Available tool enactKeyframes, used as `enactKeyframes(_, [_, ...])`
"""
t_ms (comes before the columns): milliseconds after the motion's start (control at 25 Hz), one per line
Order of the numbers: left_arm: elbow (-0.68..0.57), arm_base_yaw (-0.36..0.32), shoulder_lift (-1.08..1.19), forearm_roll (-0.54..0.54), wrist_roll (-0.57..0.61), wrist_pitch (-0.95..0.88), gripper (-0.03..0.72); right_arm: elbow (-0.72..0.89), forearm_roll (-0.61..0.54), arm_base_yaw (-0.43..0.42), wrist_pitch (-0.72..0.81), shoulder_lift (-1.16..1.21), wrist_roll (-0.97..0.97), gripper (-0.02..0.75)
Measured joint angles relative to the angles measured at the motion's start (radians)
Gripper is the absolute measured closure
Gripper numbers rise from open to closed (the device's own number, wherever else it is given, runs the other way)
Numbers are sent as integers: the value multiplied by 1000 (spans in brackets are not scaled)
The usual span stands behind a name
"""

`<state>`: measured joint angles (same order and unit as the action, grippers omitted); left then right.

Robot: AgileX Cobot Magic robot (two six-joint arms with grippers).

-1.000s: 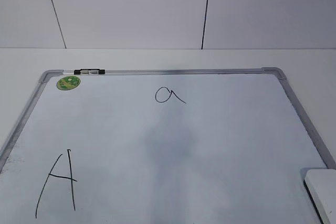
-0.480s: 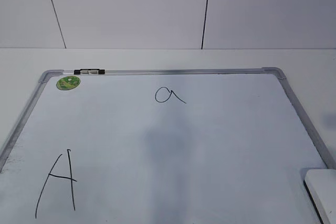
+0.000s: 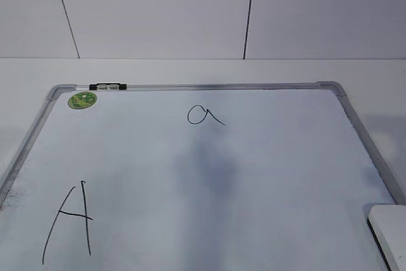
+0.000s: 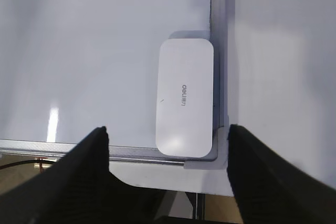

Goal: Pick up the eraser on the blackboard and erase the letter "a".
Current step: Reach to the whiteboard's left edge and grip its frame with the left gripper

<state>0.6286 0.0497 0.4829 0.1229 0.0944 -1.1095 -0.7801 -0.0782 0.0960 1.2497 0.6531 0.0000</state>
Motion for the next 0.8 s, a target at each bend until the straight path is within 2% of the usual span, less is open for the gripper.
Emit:
enactKeyframes(240, [81,0,233,0,0,56,449,-4,-26,0,1,66,0,199])
enactKeyframes(800, [363,0,862,-15,0,101,449,-4,-33,0,1,154,0,198])
